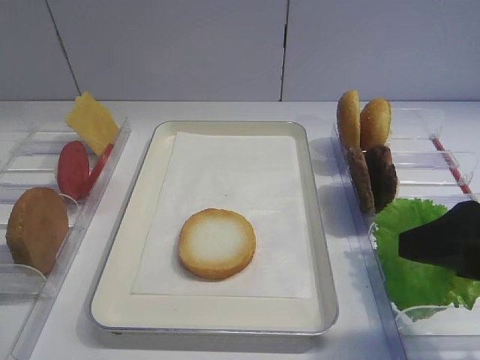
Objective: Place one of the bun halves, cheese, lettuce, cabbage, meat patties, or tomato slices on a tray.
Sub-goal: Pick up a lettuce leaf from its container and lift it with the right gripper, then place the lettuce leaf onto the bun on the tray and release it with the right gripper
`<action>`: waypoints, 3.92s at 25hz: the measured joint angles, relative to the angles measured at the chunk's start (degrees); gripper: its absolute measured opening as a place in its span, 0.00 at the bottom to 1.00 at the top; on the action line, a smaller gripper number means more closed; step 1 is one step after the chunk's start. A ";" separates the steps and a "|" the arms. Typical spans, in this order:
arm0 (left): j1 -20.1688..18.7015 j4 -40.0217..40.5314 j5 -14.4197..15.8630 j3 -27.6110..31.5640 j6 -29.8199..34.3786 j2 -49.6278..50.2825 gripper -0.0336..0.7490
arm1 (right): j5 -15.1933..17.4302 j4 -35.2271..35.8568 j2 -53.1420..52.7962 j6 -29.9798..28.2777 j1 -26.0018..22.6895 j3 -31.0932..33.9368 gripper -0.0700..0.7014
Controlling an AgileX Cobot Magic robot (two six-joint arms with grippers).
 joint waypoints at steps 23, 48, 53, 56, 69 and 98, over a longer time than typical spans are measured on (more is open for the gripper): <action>0.00 0.00 0.00 0.00 0.00 0.00 0.32 | 0.97 0.24 3.83 -1.18 0.00 -4.25 0.15; 0.00 0.00 0.00 0.00 0.00 0.00 0.32 | 14.88 2.70 2.29 5.95 9.14 -17.00 0.15; 0.00 0.00 0.00 0.00 0.00 0.00 0.32 | 6.45 2.84 8.75 6.58 21.89 -17.77 0.15; 0.00 0.00 0.00 0.00 0.00 0.00 0.32 | 2.55 2.98 14.77 6.81 28.57 -20.09 0.15; 0.00 0.00 0.00 0.00 0.00 0.00 0.32 | -0.37 3.38 37.66 4.61 36.20 -34.90 0.15; 0.00 0.05 0.00 0.00 0.00 0.00 0.32 | 0.06 -11.40 50.35 11.22 33.17 -43.22 0.15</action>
